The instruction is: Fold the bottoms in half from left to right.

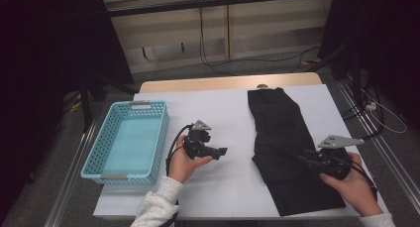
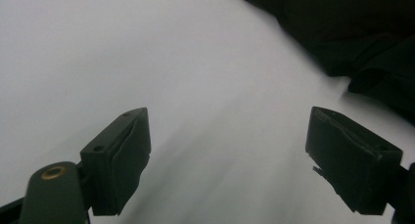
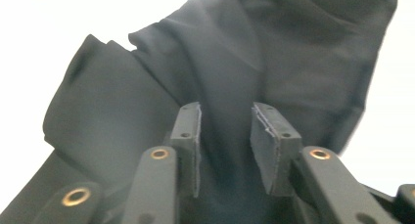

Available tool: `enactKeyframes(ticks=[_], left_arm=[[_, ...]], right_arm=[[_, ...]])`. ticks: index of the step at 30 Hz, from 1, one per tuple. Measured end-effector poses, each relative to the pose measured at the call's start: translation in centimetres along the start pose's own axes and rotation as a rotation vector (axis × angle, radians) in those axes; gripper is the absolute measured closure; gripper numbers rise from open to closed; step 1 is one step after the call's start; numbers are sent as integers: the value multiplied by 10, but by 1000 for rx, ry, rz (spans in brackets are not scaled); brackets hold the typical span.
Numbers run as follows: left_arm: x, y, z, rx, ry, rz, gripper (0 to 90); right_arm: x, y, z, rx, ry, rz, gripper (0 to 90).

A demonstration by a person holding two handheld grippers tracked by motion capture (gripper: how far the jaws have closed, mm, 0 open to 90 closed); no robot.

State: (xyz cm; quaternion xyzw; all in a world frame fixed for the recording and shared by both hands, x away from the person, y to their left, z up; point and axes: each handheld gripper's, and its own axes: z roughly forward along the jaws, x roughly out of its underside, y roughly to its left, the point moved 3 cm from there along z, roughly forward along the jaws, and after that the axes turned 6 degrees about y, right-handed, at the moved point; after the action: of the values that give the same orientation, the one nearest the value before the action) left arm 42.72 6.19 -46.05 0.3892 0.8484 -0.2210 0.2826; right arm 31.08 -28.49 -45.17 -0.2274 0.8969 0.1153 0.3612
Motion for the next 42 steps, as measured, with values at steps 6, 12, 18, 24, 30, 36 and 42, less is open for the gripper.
enactKeyframes(ticks=[6,12,18,24,30,36,42], left_arm=[[1,0,0,-2,-1,-7,168],[2,1,1,-5,1,-9,168],[2,3,-1,-10,0,-8,168],[2,6,-4,-15,-5,-15,168],[6,7,-5,-24,2,-21,167],[11,10,-9,-31,4,-31,159],[18,14,-13,-41,13,-40,153]], right_arm=[[-9,25,19,-63,15,-45,635],[5,28,35,-87,80,-56,812],[16,24,22,-126,110,-51,900],[22,17,2,-81,88,-50,879],[-7,12,20,-14,5,-11,610],[-44,14,49,26,-36,-4,470],[-73,14,86,78,-21,8,380]])
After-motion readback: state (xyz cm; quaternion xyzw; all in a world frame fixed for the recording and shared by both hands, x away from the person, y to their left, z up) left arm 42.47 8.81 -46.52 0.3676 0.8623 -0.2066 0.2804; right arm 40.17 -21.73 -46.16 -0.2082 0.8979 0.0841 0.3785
